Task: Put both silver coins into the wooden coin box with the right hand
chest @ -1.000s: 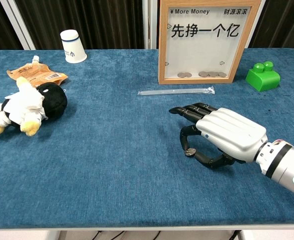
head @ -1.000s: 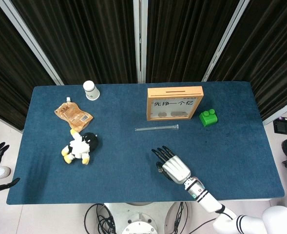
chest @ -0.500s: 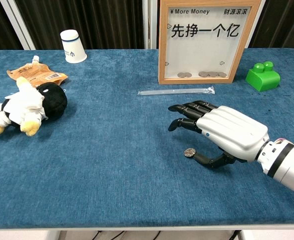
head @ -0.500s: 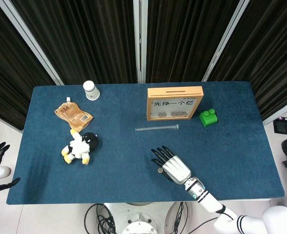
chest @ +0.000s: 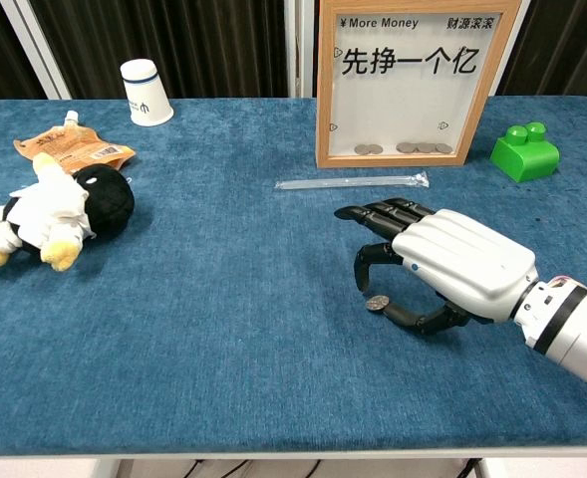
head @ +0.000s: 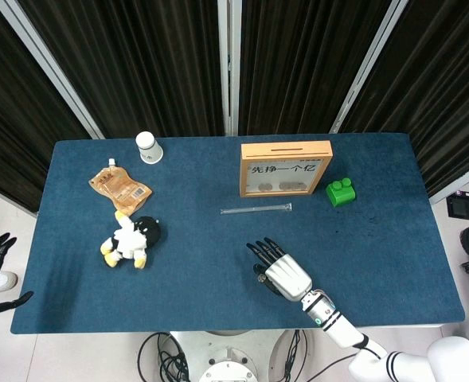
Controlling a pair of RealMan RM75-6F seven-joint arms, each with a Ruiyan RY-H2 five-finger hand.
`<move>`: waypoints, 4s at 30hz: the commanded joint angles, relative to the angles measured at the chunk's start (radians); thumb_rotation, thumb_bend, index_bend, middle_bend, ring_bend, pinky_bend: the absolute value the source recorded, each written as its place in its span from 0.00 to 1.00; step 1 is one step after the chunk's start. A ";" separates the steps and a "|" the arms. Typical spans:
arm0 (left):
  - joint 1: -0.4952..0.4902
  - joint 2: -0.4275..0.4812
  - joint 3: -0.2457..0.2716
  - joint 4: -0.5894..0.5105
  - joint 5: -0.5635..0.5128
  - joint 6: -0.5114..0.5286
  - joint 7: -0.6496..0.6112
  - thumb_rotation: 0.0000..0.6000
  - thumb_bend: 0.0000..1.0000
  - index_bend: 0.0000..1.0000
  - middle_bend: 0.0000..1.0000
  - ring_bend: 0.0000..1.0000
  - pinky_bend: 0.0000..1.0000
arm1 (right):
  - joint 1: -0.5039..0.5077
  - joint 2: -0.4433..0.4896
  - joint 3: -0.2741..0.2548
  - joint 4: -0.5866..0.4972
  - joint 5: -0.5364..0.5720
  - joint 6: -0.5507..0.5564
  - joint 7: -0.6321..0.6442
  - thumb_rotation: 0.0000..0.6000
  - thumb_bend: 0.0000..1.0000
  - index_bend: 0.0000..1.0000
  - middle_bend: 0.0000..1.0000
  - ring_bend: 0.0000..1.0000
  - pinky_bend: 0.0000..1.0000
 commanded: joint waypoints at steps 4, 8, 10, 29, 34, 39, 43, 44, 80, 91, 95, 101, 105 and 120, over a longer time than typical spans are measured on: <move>-0.001 -0.001 0.000 0.000 0.000 -0.001 0.003 1.00 0.09 0.06 0.01 0.00 0.00 | -0.001 0.001 0.001 0.002 0.004 -0.002 -0.002 1.00 0.34 0.48 0.02 0.00 0.00; -0.002 -0.001 -0.001 0.001 0.000 0.000 0.003 1.00 0.09 0.06 0.01 0.00 0.00 | -0.001 -0.002 0.004 0.004 0.008 -0.004 -0.002 1.00 0.34 0.50 0.02 0.00 0.00; -0.002 -0.001 -0.001 0.002 -0.001 -0.001 0.004 1.00 0.09 0.06 0.01 0.00 0.00 | -0.001 -0.004 0.006 0.005 0.009 -0.004 -0.003 1.00 0.34 0.51 0.03 0.00 0.00; -0.001 -0.003 -0.001 0.012 -0.005 -0.005 -0.007 1.00 0.09 0.06 0.01 0.00 0.00 | 0.005 -0.021 0.018 0.018 0.009 0.007 -0.006 1.00 0.34 0.61 0.04 0.00 0.00; -0.001 -0.002 -0.001 0.013 -0.007 -0.006 -0.013 1.00 0.09 0.06 0.01 0.00 0.00 | 0.007 -0.020 0.028 0.013 0.008 0.021 0.000 1.00 0.34 0.64 0.05 0.00 0.00; -0.002 0.001 -0.001 0.009 -0.005 -0.006 -0.012 1.00 0.09 0.06 0.01 0.00 0.00 | 0.005 0.009 0.049 -0.023 0.007 0.057 0.002 1.00 0.34 0.66 0.05 0.00 0.00; -0.002 0.003 0.000 0.002 -0.001 -0.003 -0.003 1.00 0.09 0.06 0.01 0.00 0.00 | 0.004 0.074 0.083 -0.109 0.003 0.109 -0.004 1.00 0.34 0.68 0.05 0.00 0.00; -0.002 0.004 0.000 -0.001 0.001 -0.002 -0.001 1.00 0.09 0.06 0.01 0.00 0.00 | 0.005 0.095 0.094 -0.137 0.001 0.123 -0.008 1.00 0.34 0.68 0.05 0.00 0.00; -0.007 0.022 0.000 -0.036 0.025 0.026 0.006 1.00 0.09 0.06 0.01 0.00 0.00 | 0.545 0.553 0.565 -0.487 1.148 -0.205 -0.804 1.00 0.33 0.80 0.08 0.00 0.00; -0.010 0.020 -0.008 -0.020 0.023 0.034 -0.017 1.00 0.09 0.06 0.01 0.00 0.00 | 0.671 0.513 0.520 -0.381 1.459 -0.176 -0.903 1.00 0.33 0.82 0.09 0.00 0.00; -0.012 0.020 -0.009 -0.017 0.021 0.031 -0.023 1.00 0.09 0.06 0.01 0.00 0.00 | 0.699 0.512 0.499 -0.367 1.522 -0.173 -0.934 1.00 0.33 0.82 0.09 0.00 0.00; -0.015 0.019 -0.009 -0.016 0.019 0.027 -0.023 1.00 0.09 0.06 0.01 0.00 0.00 | 0.728 0.516 0.470 -0.363 1.593 -0.185 -0.960 1.00 0.33 0.83 0.09 0.00 0.00; -0.014 0.018 -0.008 -0.014 0.018 0.025 -0.023 1.00 0.09 0.06 0.01 0.00 0.00 | 0.742 0.512 0.454 -0.357 1.614 -0.191 -0.962 1.00 0.33 0.84 0.09 0.00 0.00; -0.012 0.018 -0.008 -0.010 0.013 0.025 -0.028 1.00 0.09 0.06 0.01 0.00 0.00 | 0.780 0.511 0.413 -0.360 1.684 -0.190 -0.969 1.00 0.33 0.84 0.10 0.00 0.00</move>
